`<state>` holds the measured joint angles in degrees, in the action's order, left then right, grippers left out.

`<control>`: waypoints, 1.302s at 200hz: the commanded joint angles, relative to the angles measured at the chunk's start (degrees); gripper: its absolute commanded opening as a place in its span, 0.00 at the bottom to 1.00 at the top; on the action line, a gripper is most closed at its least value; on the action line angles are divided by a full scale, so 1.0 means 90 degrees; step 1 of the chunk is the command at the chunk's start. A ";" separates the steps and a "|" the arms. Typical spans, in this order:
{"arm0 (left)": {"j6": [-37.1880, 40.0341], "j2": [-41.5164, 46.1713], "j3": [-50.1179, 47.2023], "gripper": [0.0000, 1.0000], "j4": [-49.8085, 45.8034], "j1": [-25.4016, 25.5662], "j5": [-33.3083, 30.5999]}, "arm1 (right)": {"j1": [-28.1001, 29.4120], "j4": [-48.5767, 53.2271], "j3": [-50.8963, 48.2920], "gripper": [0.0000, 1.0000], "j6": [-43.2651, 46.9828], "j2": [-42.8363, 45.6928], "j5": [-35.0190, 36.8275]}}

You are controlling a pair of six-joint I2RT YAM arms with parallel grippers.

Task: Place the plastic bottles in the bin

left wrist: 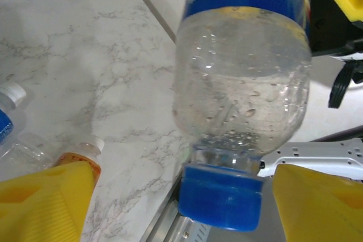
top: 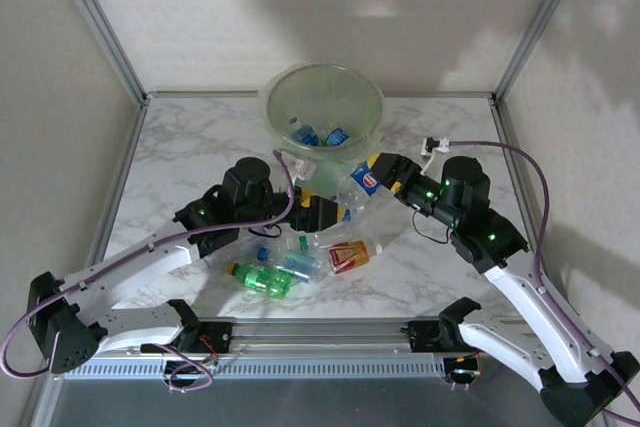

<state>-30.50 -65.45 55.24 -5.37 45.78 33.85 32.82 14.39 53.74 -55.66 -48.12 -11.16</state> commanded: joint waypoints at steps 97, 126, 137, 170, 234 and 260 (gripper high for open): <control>0.0028 0.0070 -0.0013 0.47 0.0290 0.0200 0.0226 | 0.0198 -0.0585 0.0113 0.64 -0.0085 -0.0142 -0.0245; 0.0131 0.0104 0.0070 0.43 0.0181 0.0201 0.0014 | 0.0205 -0.0564 0.0123 0.64 -0.0095 -0.0145 -0.0206; 0.0187 0.0112 0.0106 0.41 0.0113 0.0206 -0.0138 | 0.0201 -0.0560 0.0133 0.65 -0.0095 -0.0150 -0.0191; 0.0384 0.0339 0.0019 0.34 0.0138 0.0245 -0.0562 | 0.0202 -0.0444 0.0250 0.76 -0.0042 -0.0141 -0.0076; 0.0638 0.0776 0.0328 0.30 -0.0093 0.0219 -0.1276 | 0.0201 0.1215 0.1218 0.95 0.0523 0.0182 0.1720; 0.0948 0.0764 0.0916 0.31 -0.0503 0.0063 -0.1555 | 0.0201 0.1836 0.1363 0.96 0.0568 0.0332 0.2381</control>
<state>-25.67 -59.70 57.93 -7.60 47.53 23.86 34.24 23.29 64.10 -52.60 -46.50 1.91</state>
